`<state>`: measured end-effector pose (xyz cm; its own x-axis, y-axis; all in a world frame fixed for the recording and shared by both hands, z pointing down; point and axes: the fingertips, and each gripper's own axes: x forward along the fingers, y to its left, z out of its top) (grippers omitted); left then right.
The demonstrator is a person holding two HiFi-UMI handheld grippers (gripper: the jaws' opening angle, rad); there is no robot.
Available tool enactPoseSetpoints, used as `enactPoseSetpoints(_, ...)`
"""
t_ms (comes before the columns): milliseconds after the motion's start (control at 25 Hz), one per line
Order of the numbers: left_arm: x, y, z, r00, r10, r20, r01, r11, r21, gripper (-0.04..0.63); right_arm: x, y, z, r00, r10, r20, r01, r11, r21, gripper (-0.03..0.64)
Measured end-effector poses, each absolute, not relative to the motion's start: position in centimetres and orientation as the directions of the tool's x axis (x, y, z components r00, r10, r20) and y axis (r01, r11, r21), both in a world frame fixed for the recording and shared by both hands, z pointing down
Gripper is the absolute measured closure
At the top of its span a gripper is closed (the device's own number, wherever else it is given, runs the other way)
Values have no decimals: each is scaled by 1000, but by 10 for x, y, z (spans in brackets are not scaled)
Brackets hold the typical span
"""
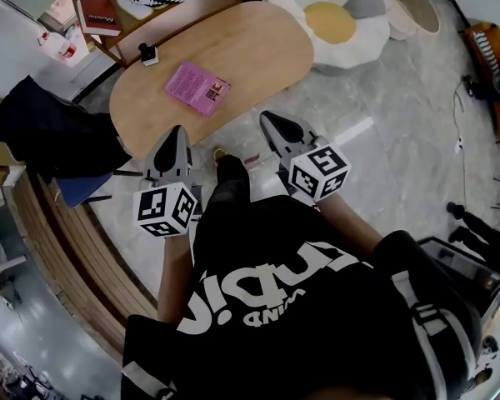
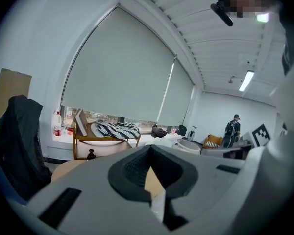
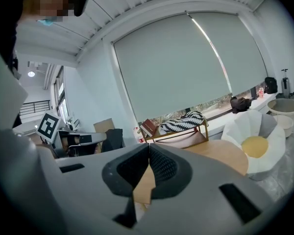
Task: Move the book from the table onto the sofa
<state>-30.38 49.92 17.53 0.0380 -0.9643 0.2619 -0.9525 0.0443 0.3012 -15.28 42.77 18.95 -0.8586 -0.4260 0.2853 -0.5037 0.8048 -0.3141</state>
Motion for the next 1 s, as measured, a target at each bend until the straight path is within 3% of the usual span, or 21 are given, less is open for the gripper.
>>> enactPoseSetpoints(440, -379, 414, 161, 50, -970, 236, -955, 24, 297, 588, -234, 344, 172, -858, -438, 270, -504, 819, -274, 615)
enactPoseSetpoints(1000, -418, 371, 164, -3, -963, 268, -945, 90, 314, 588, -279, 277, 169, -870, -407, 277, -484, 812, -327, 615)
